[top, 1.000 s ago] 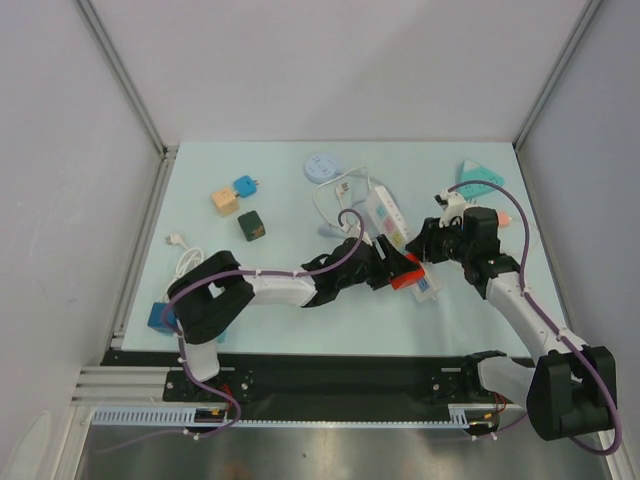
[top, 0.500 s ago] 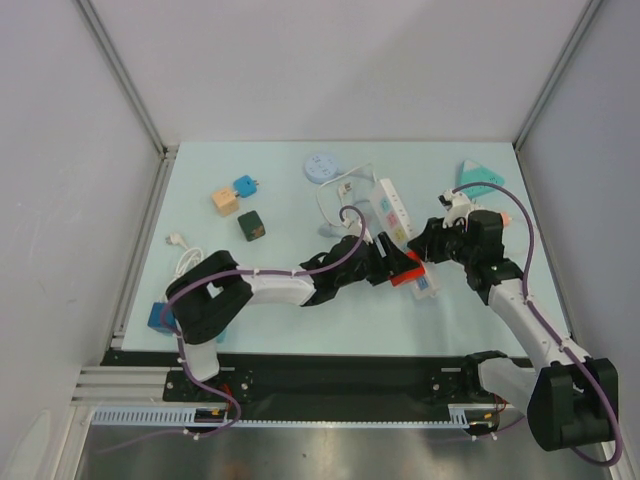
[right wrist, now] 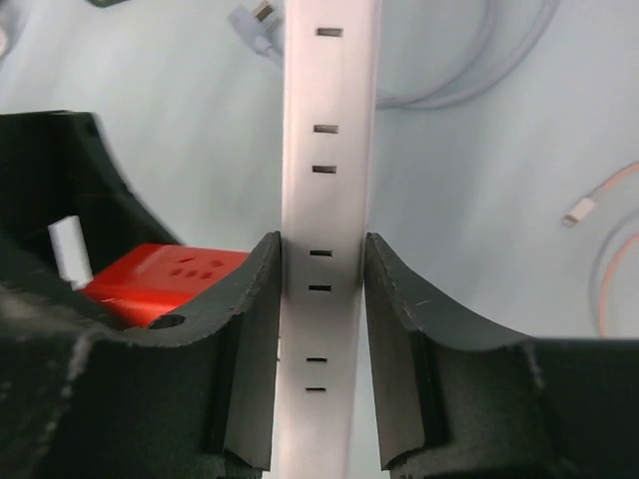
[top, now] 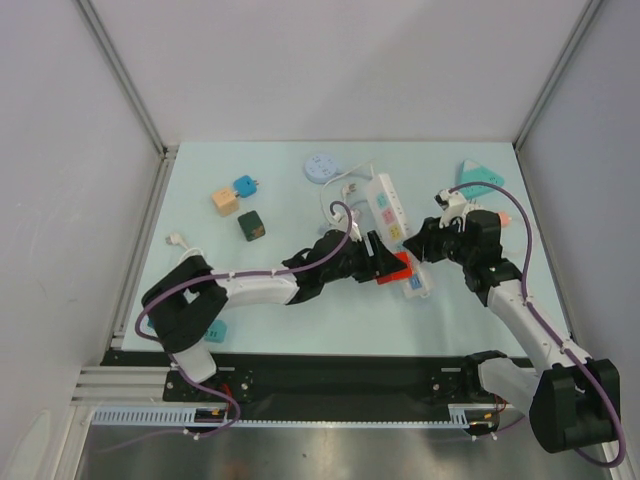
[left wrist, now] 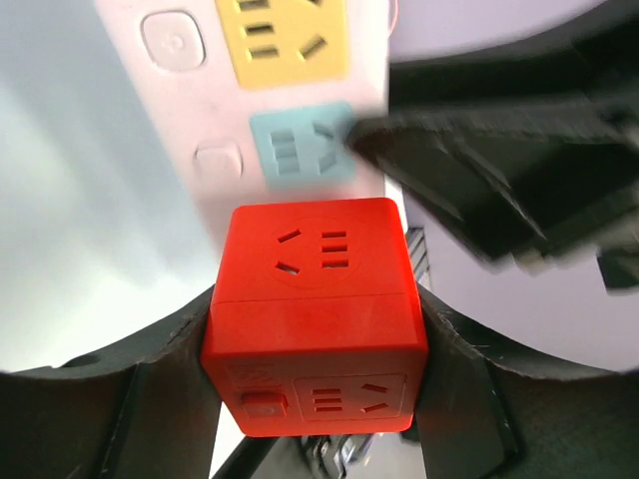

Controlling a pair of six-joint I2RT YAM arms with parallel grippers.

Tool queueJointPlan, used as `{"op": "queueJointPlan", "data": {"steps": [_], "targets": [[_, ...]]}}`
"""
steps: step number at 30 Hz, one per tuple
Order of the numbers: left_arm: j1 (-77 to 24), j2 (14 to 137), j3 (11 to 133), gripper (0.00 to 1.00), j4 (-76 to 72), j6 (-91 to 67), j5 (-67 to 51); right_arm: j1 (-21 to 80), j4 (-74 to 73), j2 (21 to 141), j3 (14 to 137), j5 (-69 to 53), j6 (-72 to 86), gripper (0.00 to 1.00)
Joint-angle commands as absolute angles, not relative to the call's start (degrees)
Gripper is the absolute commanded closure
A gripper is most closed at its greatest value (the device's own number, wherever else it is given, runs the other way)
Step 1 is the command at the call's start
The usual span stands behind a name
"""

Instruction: Pull the plug off the socket

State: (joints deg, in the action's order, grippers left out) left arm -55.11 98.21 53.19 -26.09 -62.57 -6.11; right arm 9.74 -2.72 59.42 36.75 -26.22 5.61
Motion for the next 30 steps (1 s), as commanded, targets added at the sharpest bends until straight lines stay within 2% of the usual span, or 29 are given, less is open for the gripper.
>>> {"op": "queueJointPlan", "data": {"steps": [1,10,18,26,30], "targets": [[-54.14,90.71,52.47,1.0,-23.74,-55.82,-10.63,8.35,3.69,58.36,37.53,-17.75,0.62,1.0],[-53.26,84.73,50.01,1.0,-17.32,-49.66,-10.02,8.96,3.78,58.36,37.53,-17.4,0.35,1.0],[-48.08,76.21,43.25,1.0,-13.37,-45.09,-8.35,8.88,3.6,58.1,37.62,-17.93,0.44,1.0],[-36.14,64.44,39.2,1.0,-4.32,-40.09,-6.16,8.79,3.43,57.74,37.79,-19.25,1.14,1.0],[-29.46,62.32,39.64,1.0,-0.8,-38.67,-4.66,8.79,3.34,57.74,37.88,-19.6,1.23,1.0]]}}
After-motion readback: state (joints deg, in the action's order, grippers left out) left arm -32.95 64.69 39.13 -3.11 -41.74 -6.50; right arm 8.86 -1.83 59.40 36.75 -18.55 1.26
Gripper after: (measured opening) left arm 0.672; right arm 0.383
